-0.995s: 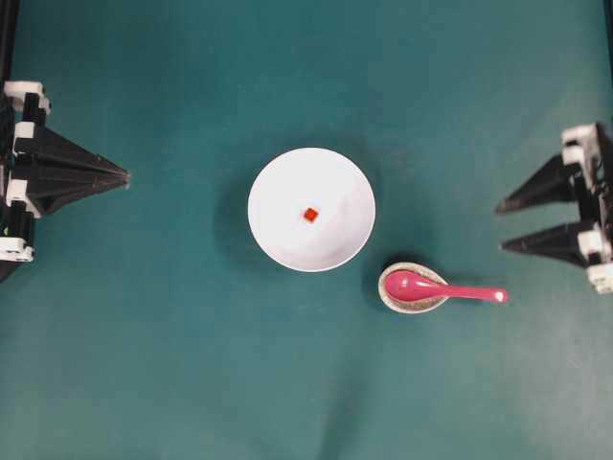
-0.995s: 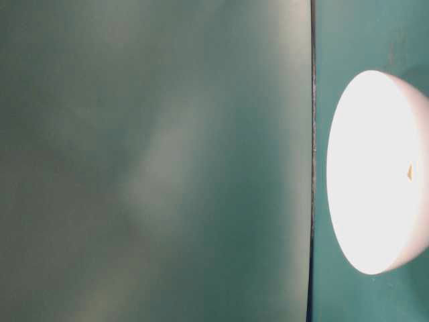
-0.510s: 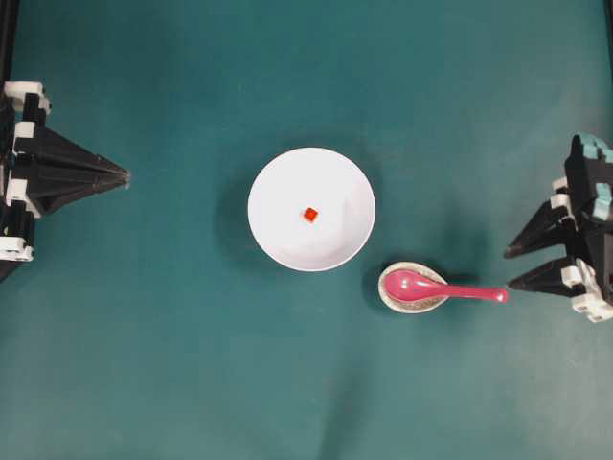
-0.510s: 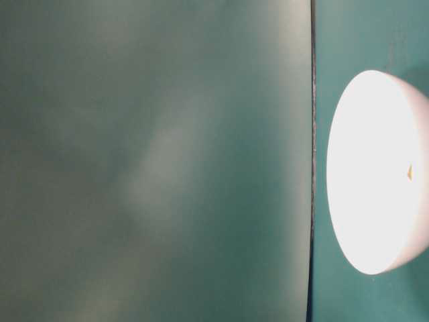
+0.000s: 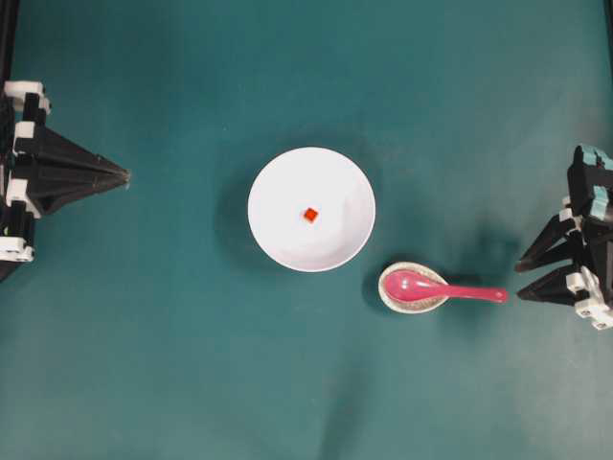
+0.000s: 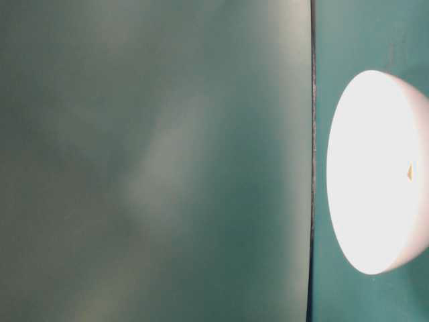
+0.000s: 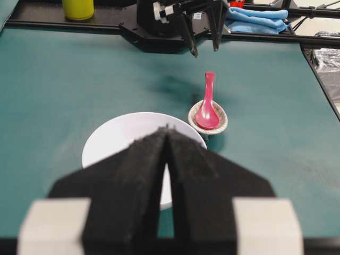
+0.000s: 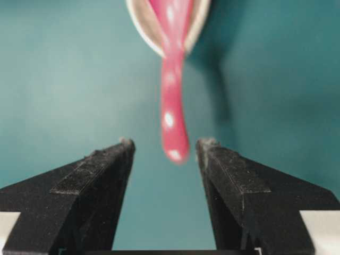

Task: Grip the spoon and scoop the red block from the bowl with right arm.
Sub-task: 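Lower the right gripper around the pink spoon handle and close it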

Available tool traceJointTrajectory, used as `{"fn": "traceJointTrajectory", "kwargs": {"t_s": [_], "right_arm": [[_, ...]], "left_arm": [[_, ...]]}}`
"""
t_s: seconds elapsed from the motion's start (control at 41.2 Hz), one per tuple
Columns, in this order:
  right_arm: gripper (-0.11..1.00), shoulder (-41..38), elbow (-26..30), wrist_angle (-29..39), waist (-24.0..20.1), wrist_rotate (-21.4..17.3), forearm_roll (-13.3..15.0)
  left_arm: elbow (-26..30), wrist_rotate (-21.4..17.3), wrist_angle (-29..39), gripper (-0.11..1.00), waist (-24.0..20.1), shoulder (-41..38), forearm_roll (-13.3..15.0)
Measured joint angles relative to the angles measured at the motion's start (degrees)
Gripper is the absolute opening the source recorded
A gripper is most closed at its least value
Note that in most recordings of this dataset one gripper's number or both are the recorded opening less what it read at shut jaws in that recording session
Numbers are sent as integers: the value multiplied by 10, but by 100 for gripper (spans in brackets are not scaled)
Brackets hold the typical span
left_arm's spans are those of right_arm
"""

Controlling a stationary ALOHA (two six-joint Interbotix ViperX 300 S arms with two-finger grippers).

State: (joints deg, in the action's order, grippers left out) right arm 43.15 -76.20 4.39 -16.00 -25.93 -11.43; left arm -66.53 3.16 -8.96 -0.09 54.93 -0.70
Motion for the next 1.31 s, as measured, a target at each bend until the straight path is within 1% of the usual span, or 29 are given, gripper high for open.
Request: {"fn": "traceJointTrajectory", "kwargs": {"t_s": [0.049, 0.194, 0.316, 0.388, 0.413, 0.485, 0.558, 0.607, 0.68, 0.752, 0.825, 0.898, 0.971, 1.019, 1.044, 1.165, 1.238, 1.311], "right_arm": [[57, 2, 9, -17, 0, 0, 14], [57, -9, 43, -66, 6, 1, 76], [57, -42, 50, -111, 21, 2, 120], [57, -75, 50, -164, 28, 5, 141], [57, -86, 50, -184, 31, 5, 146], [57, -129, 50, -251, 40, 9, 149], [57, -172, 49, -319, 50, 14, 146], [57, -200, 48, -358, 54, 18, 136], [57, -245, 47, -417, 56, 27, 111], [57, -281, 43, -462, 56, 36, 77], [57, -310, 34, -506, 44, 53, 31], [57, -330, 22, -541, 19, 69, -23], [57, -340, 6, -570, -15, 84, -86], [57, -341, -1, -581, -38, 92, -122], [57, -342, -6, -586, -54, 98, -148], [57, -343, -18, -594, -128, 119, -235], [57, -345, -19, -594, -170, 128, -271], [57, -346, -19, -595, -200, 138, -297]], "left_arm": [[0, 0, 1, 0, 0, 0, 0], [0, 0, 1, 0, 0, 0, 1], [0, 0, 0, 0, 0, 0, 0], [0, 0, 1, 0, 0, 0, 1], [0, 1, 0, 0, 0, -1, 0], [0, 0, 0, 0, 0, 0, 0], [0, 0, 0, 0, 0, -1, 0], [0, 0, 1, 0, 1, 0, 0], [0, 0, 2, 0, 0, 0, 1], [0, 0, 3, 0, 0, 0, 0], [0, 0, 4, 0, 0, -1, 1], [0, 0, 5, 0, 0, 0, 0], [0, 0, 7, 0, 0, 0, 1], [0, 0, 8, 0, 0, -1, 1], [0, 0, 9, 0, 0, -1, 0], [0, 0, 10, 0, 1, 0, 0], [0, 1, 10, 0, 0, 0, 0], [0, 0, 11, 0, 0, -1, 0]]}}
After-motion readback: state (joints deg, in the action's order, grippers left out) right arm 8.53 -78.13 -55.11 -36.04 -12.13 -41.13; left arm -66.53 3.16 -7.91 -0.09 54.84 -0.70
